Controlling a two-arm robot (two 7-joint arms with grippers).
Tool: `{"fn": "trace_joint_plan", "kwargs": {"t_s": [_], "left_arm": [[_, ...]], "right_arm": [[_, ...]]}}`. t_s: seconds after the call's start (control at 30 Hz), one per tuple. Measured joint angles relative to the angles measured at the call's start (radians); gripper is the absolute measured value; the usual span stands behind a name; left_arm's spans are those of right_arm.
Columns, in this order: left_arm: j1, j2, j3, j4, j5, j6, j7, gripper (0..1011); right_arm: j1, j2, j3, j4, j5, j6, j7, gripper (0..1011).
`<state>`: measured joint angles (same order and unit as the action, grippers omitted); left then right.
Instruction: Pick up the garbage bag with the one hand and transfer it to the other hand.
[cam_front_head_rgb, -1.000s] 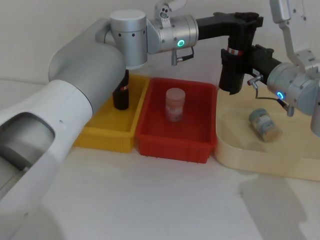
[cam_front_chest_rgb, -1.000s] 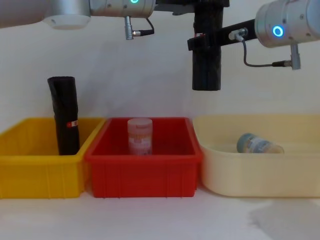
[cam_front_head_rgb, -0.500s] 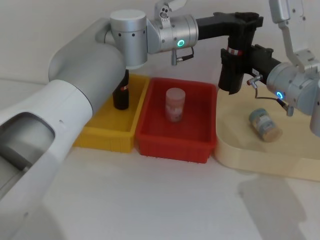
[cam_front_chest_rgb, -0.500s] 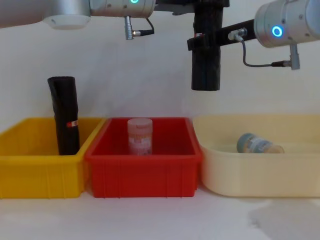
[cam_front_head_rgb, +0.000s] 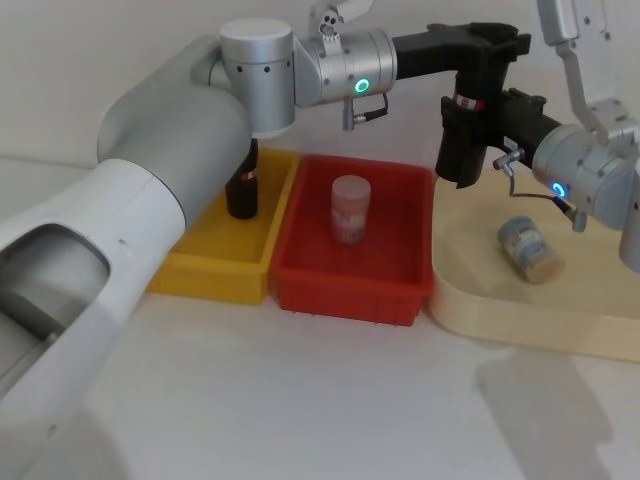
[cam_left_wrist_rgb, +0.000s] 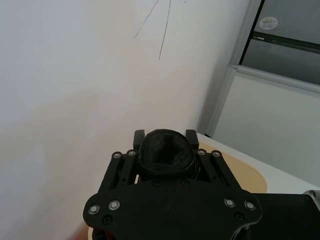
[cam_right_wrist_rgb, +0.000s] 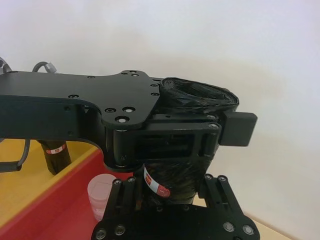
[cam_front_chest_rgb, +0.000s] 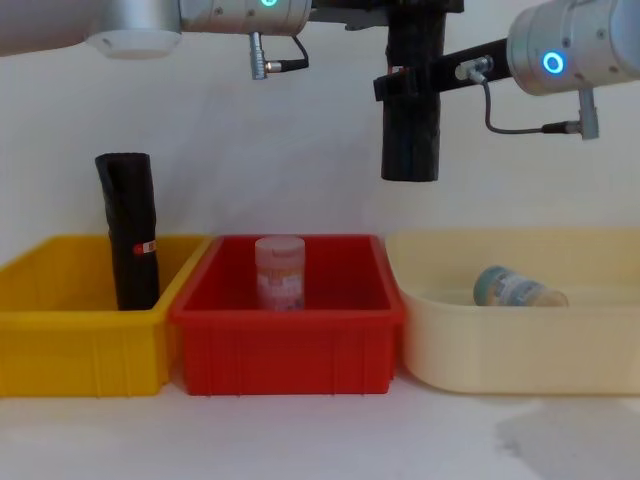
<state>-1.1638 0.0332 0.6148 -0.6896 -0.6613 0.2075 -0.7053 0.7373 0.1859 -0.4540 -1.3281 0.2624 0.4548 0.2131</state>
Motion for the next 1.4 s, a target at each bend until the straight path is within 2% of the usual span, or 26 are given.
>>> {"fn": "trace_joint_plan", "kwargs": {"t_s": [0.03, 0.1, 0.13, 0.33, 0.4, 0.6, 0.83, 1.07, 1.4], "left_arm": [[0.0, 0.0, 0.0, 0.0, 0.0, 0.0, 0.0, 468], [0.0, 0.0, 0.0, 0.0, 0.0, 0.0, 0.0, 557], [0.0, 0.0, 0.0, 0.0, 0.0, 0.0, 0.0, 557], [0.0, 0.0, 0.0, 0.0, 0.0, 0.0, 0.0, 752], [0.0, 0.0, 0.0, 0.0, 0.0, 0.0, 0.0, 832], [0.0, 0.0, 0.0, 0.0, 0.0, 0.0, 0.0, 982], [0.0, 0.0, 0.0, 0.0, 0.0, 0.0, 0.0, 1001], [0.0, 0.0, 0.0, 0.0, 0.0, 0.0, 0.0, 1001], [0.0, 0.0, 0.0, 0.0, 0.0, 0.0, 0.0, 1002]], "right_arm": [[0.0, 0.0, 0.0, 0.0, 0.0, 0.0, 0.0, 573], [0.0, 0.0, 0.0, 0.0, 0.0, 0.0, 0.0, 572], [0.0, 0.0, 0.0, 0.0, 0.0, 0.0, 0.0, 572], [-0.001, 0.003, 0.002, -0.002, -0.002, 0.0, 0.001, 572], [-0.005, 0.009, 0.007, -0.005, -0.004, 0.001, 0.0, 571], [-0.025, 0.033, 0.033, -0.03, -0.009, 0.004, -0.015, 570], [-0.071, 0.084, 0.086, -0.087, -0.014, 0.014, -0.045, 570], [-0.106, 0.127, 0.123, -0.13, -0.021, 0.029, -0.059, 570], [-0.126, 0.155, 0.147, -0.153, -0.022, 0.04, -0.052, 572]]}}
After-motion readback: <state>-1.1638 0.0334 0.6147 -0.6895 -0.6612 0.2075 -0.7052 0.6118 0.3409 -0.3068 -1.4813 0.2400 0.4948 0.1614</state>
